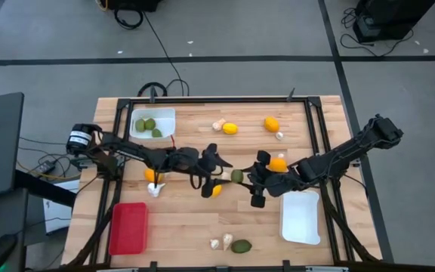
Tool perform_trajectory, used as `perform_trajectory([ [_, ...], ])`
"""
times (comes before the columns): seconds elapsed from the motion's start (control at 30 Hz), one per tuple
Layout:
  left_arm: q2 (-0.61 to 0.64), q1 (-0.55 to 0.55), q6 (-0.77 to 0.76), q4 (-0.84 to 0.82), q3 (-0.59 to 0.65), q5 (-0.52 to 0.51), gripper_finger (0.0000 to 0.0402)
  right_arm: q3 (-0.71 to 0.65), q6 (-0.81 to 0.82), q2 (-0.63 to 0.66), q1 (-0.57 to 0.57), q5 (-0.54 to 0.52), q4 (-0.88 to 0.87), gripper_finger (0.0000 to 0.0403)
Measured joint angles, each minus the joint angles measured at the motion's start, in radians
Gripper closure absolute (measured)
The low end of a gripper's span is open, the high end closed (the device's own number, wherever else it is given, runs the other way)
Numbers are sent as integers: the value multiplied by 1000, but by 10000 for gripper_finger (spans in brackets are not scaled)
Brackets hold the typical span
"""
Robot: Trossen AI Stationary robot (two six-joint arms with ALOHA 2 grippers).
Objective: Sort produce into baskets
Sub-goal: Put the top green lime into the top white bin
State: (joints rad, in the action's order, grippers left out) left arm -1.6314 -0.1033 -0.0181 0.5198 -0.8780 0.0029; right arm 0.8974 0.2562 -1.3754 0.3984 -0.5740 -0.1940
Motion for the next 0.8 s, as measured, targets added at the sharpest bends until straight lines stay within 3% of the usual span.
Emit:
perform_trajectory([
  [0.8,2,-16,10,93,0,-14,131,0,-102,0,-15,21,74,195],
])
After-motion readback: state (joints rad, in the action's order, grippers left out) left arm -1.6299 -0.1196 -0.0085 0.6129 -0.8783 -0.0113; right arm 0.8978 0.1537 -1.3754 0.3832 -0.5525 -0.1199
